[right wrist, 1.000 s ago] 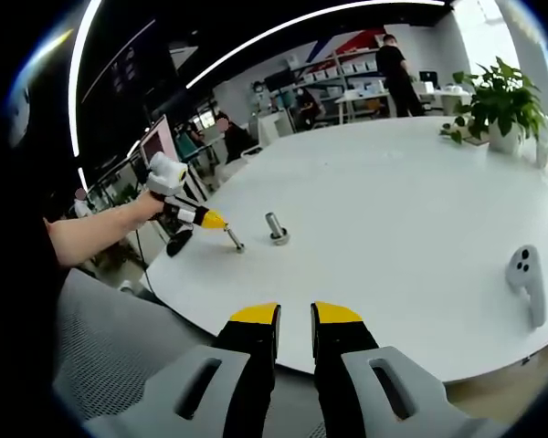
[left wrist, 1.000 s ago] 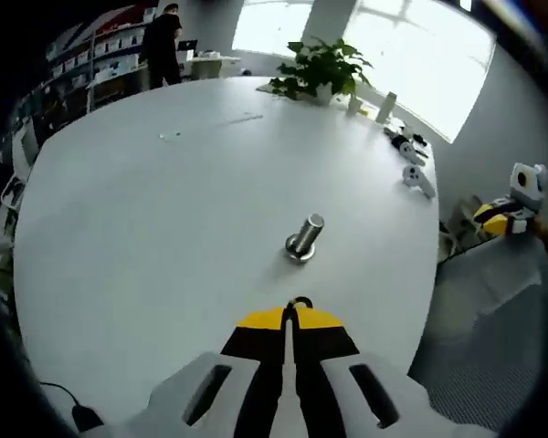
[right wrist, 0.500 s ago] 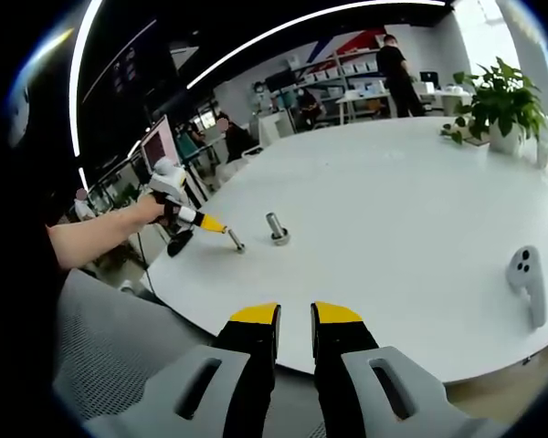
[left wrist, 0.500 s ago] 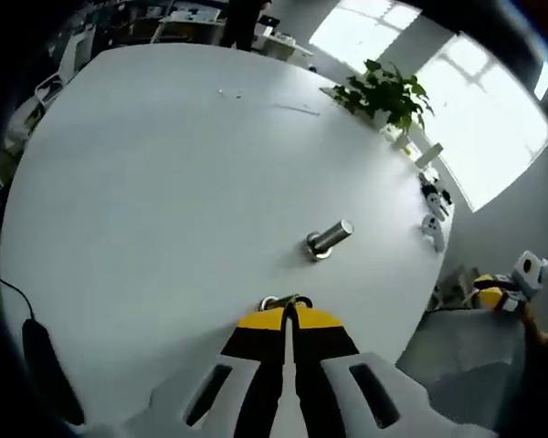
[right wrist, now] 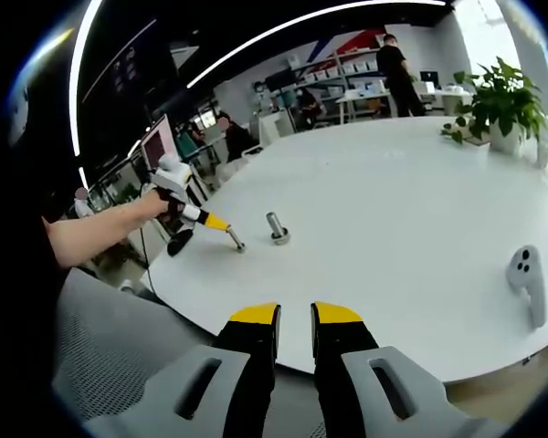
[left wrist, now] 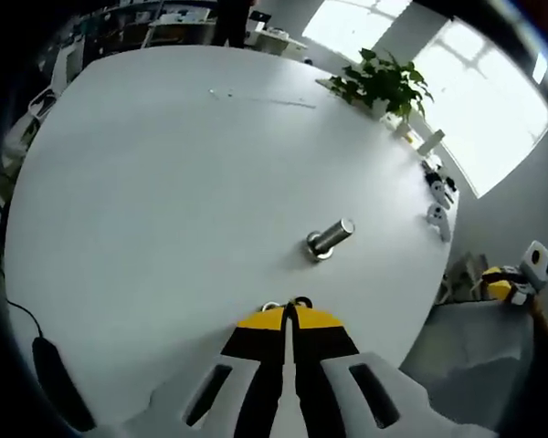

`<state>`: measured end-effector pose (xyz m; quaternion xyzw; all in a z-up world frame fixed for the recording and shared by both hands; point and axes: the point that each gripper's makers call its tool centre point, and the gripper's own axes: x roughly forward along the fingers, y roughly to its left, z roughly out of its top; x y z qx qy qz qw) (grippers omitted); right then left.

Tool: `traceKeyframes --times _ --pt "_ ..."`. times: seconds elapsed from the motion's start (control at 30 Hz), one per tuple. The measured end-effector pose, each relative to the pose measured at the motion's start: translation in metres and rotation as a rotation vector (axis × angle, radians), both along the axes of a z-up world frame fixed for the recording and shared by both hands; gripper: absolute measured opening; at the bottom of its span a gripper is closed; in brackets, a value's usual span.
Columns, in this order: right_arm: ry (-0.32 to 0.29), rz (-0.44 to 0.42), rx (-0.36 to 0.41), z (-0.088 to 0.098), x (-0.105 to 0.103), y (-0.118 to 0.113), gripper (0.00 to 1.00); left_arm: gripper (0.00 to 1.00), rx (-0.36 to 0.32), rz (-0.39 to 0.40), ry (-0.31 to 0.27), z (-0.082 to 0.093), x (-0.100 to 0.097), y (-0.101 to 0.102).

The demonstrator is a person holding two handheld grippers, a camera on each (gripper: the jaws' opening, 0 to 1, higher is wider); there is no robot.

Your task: Place the washer onto the threaded stud by aligning its center hole with the stud, sliding it down to the base, and recovering from edge contact or off-axis alignment until the washer reaches the visible bottom stop.

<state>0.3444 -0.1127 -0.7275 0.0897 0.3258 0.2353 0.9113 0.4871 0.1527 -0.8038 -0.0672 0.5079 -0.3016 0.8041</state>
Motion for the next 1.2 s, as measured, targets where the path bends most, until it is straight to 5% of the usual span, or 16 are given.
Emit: traceKeyframes --times 0.13,0.6,0.67,1.2 --pt "-0.001 0.0 0.0 0.0 0.0 -0.001 0.16 0.0 0.047 -0.025 0.009 -0.004 0.001 0.002" --pt "0.0 0.0 0.006 0.0 0.0 -0.001 0.16 0.0 0.048 -0.061 0.056 -0.005 -0.001 0.001" --pt "0.0 0.001 0.006 0.0 0.0 0.0 0.16 0.0 0.08 -0.11 -0.007 -0.003 0.004 0.004" --pt "0.0 -0.003 0.007 0.001 0.0 0.0 0.16 0.05 0.086 -0.12 -0.059 0.0 0.011 0.009"
